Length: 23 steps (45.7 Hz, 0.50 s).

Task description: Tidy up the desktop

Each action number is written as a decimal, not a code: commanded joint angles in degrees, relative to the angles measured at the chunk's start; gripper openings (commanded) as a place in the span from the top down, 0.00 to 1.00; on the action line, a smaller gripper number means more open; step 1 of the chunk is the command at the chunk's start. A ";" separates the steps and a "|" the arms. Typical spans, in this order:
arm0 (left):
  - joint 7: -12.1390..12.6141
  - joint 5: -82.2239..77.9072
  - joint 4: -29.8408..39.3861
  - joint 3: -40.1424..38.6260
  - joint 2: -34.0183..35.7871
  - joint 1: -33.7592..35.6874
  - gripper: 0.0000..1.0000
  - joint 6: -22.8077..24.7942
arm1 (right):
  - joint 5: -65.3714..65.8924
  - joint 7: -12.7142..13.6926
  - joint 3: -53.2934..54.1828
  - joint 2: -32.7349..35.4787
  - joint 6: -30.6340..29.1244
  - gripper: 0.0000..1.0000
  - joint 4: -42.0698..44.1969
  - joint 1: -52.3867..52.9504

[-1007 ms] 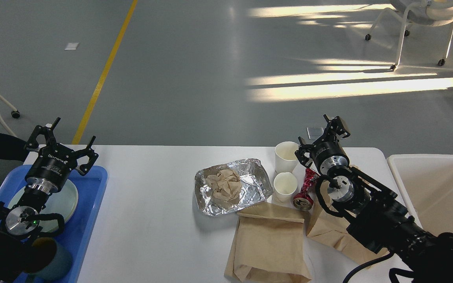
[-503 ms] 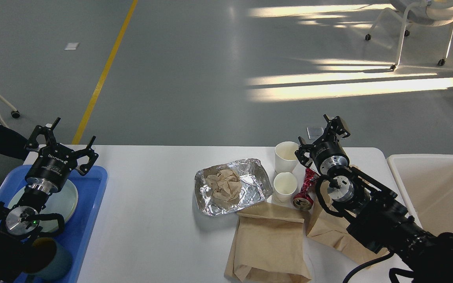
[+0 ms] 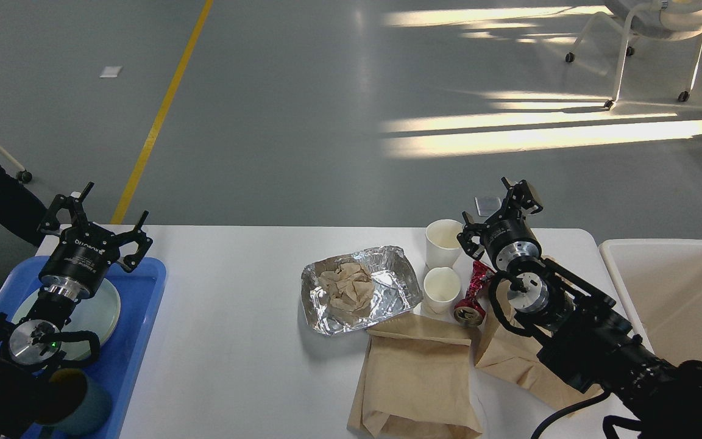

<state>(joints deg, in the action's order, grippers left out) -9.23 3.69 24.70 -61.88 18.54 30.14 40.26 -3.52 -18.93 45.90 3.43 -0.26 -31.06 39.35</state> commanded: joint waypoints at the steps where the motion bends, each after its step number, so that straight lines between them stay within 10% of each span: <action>1: 0.00 0.00 0.00 0.00 0.00 0.00 0.04 0.00 | 0.00 0.21 -0.11 0.00 0.00 0.00 -0.14 0.20; 23: 0.00 0.00 0.00 0.00 0.00 0.00 0.04 0.00 | 0.00 0.21 0.33 0.97 0.00 0.00 0.04 0.46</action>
<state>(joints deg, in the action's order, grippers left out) -9.23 3.69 24.70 -61.87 18.54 30.15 40.26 -3.52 -18.72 46.05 4.23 -0.26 -31.09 40.53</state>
